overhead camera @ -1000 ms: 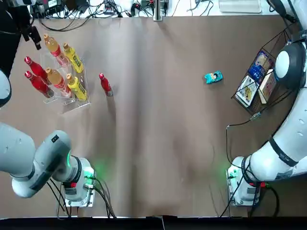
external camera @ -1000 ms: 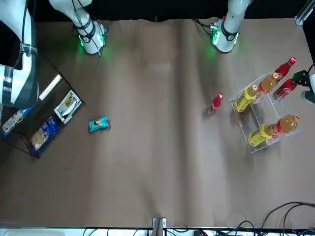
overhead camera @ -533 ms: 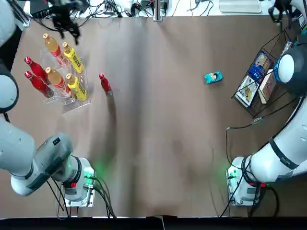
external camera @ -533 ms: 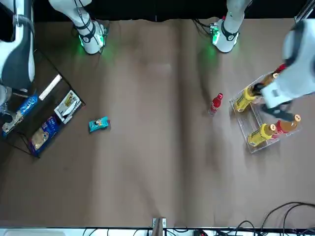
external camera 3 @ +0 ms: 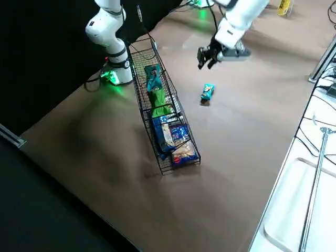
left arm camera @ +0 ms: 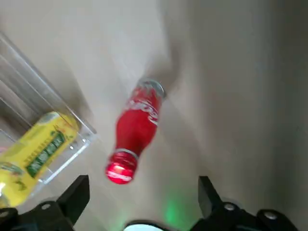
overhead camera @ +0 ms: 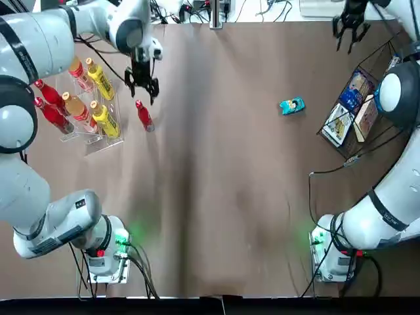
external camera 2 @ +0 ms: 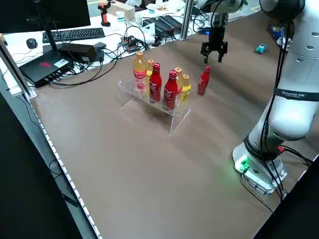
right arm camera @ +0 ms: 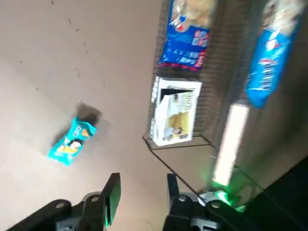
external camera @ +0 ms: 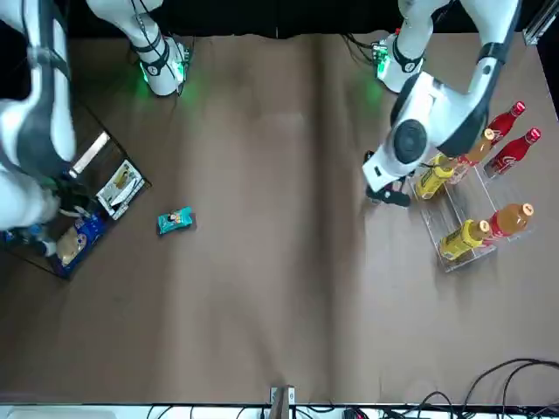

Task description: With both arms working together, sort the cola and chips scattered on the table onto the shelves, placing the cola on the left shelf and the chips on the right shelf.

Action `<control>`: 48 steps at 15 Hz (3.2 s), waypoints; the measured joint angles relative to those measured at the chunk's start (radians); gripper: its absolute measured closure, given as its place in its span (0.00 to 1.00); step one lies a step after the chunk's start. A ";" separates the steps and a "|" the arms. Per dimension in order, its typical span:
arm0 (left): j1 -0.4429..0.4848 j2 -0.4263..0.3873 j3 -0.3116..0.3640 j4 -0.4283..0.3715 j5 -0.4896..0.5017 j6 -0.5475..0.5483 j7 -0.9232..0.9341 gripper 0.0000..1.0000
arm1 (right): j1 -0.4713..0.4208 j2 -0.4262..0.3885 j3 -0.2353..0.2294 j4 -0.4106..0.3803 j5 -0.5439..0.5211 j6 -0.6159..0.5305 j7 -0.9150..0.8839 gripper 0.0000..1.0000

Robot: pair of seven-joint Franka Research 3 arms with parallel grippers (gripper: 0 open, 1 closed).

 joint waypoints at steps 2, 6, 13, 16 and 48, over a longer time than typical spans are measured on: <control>-0.005 -0.002 -0.015 -0.080 0.000 -0.001 -0.006 0.00 | 0.035 0.020 0.004 -0.141 0.047 0.161 0.167 0.52; 0.003 -0.002 -0.014 -0.124 0.005 -0.007 0.014 0.02 | 0.084 0.043 0.007 -0.261 0.115 0.315 0.310 0.48; 0.003 0.027 -0.011 -0.088 0.097 -0.005 0.038 0.15 | 0.159 0.125 0.009 -0.361 0.146 0.505 0.516 0.40; 0.002 0.078 -0.010 -0.068 0.117 -0.003 0.036 0.25 | 0.180 0.174 0.009 -0.361 0.146 0.559 0.562 0.41; 0.019 0.094 -0.009 0.318 0.146 -0.329 0.020 0.92 | 0.178 0.213 -0.053 -0.139 0.145 0.310 0.584 0.94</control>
